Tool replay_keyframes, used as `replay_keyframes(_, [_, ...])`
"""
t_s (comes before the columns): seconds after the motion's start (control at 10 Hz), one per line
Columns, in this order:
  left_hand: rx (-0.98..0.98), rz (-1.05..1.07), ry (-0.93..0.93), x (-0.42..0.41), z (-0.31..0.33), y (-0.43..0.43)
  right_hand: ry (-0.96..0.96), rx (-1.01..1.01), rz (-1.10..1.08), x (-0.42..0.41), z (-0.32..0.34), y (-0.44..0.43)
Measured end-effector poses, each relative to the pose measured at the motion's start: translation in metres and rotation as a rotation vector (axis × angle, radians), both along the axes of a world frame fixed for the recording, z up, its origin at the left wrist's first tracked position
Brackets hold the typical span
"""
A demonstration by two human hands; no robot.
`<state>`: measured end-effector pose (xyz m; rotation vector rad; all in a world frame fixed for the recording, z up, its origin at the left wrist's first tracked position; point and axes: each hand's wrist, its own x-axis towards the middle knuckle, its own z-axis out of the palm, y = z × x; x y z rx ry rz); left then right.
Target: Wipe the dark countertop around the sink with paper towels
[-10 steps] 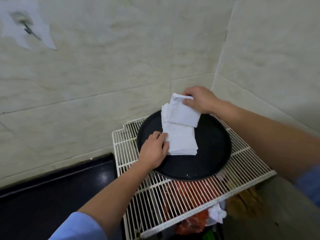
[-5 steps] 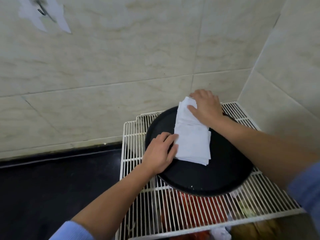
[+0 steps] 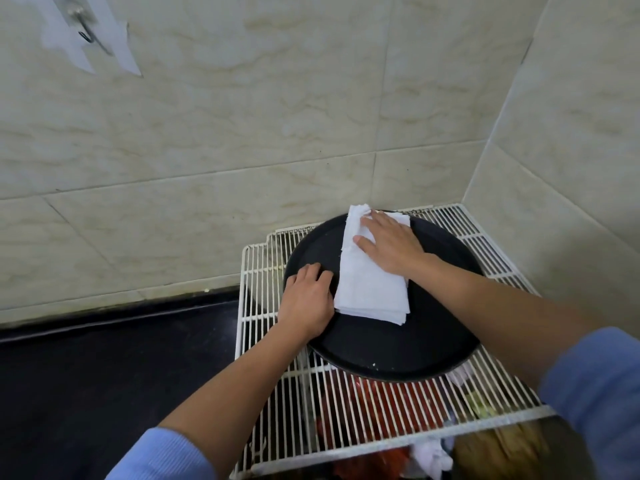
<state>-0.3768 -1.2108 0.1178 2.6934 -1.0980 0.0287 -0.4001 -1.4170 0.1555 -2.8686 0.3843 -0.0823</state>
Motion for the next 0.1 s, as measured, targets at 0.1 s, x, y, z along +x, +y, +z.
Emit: replay_keyframes(0.1, [0.051, 0.003, 0.006, -0.0016, 0.0028, -0.0002, -0.138, 0.123, -0.052, -0.0139, 0.0251, -0.0026])
